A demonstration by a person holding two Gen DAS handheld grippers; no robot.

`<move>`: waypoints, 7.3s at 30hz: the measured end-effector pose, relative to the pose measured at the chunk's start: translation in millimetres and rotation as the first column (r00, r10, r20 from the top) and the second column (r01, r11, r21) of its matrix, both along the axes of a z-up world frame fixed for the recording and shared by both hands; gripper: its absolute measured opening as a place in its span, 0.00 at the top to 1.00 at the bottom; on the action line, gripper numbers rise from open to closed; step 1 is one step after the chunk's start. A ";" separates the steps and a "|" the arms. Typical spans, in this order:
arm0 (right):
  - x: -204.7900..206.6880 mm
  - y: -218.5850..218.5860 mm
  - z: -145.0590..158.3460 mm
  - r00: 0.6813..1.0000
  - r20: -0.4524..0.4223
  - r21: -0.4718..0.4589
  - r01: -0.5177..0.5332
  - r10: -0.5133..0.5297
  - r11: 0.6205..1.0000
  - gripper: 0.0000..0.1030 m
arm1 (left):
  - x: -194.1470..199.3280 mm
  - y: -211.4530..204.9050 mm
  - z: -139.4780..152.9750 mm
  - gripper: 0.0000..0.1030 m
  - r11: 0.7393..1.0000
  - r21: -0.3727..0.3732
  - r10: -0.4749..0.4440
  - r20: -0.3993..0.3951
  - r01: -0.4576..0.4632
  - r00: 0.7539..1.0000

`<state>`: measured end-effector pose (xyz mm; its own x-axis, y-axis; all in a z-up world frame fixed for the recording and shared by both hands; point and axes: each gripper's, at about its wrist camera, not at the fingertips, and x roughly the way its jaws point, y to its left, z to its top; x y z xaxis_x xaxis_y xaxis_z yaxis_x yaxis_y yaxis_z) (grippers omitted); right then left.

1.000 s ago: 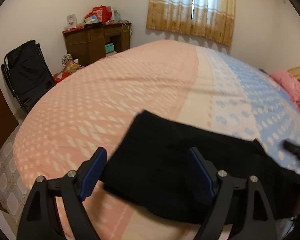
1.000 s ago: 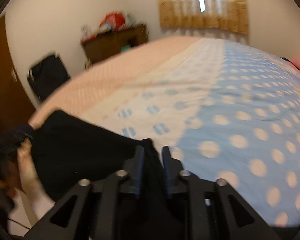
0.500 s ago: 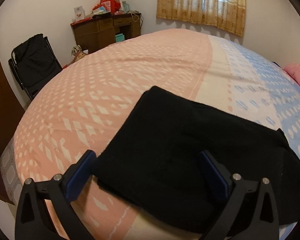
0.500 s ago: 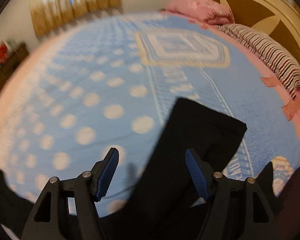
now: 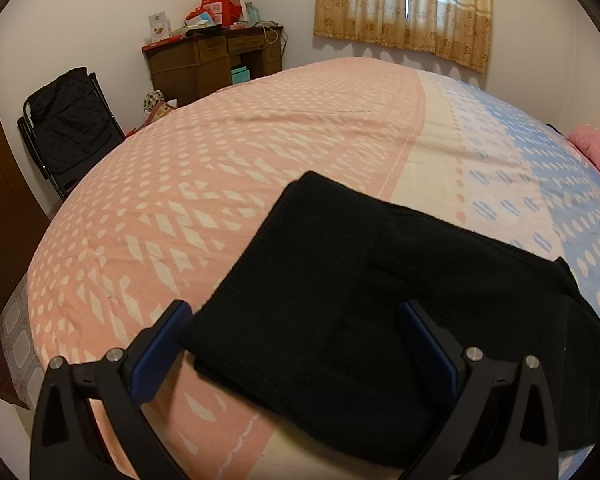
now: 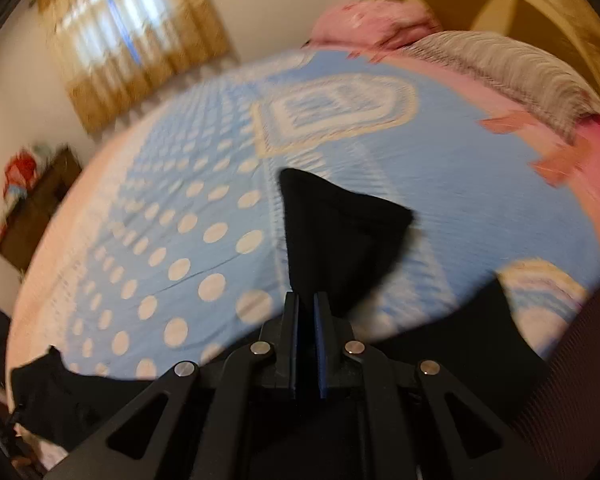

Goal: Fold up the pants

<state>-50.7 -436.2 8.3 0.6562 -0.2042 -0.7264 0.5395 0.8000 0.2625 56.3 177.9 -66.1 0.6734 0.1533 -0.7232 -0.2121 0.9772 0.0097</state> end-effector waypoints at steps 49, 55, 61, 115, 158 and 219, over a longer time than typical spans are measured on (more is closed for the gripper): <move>-89.8 -86.6 -0.6 0.921 -0.293 -0.280 0.173 -0.256 0.944 0.34 | 6.2 -1.4 1.9 0.00 1.000 0.007 0.008 -0.014 -0.008 1.000; -31.8 -69.2 -6.5 0.966 -0.254 -0.240 -0.112 0.049 0.964 0.34 | 6.4 -1.8 3.1 0.00 1.000 0.011 0.012 -0.016 -0.012 1.000; -1.3 -71.6 -56.5 0.899 -0.430 -0.264 -0.212 0.082 0.941 0.73 | 7.6 -2.3 2.8 0.00 1.000 0.013 0.014 -0.016 -0.014 1.000; 56.3 75.2 -56.1 0.580 -0.517 -0.249 -0.806 0.630 0.537 0.67 | -33.2 -151.1 35.9 0.01 0.893 -0.069 -0.447 -0.005 0.445 0.895; 52.9 76.5 -8.2 0.791 0.078 0.007 -0.609 0.607 0.793 0.96 | -63.7 -210.5 -10.5 0.00 0.820 0.041 -0.561 -0.138 0.571 0.816; 108.3 247.6 -63.0 0.459 -0.208 -0.080 -0.888 0.864 0.452 0.62 | -68.8 -205.3 -13.7 0.00 0.794 0.037 -0.601 -0.098 0.606 0.793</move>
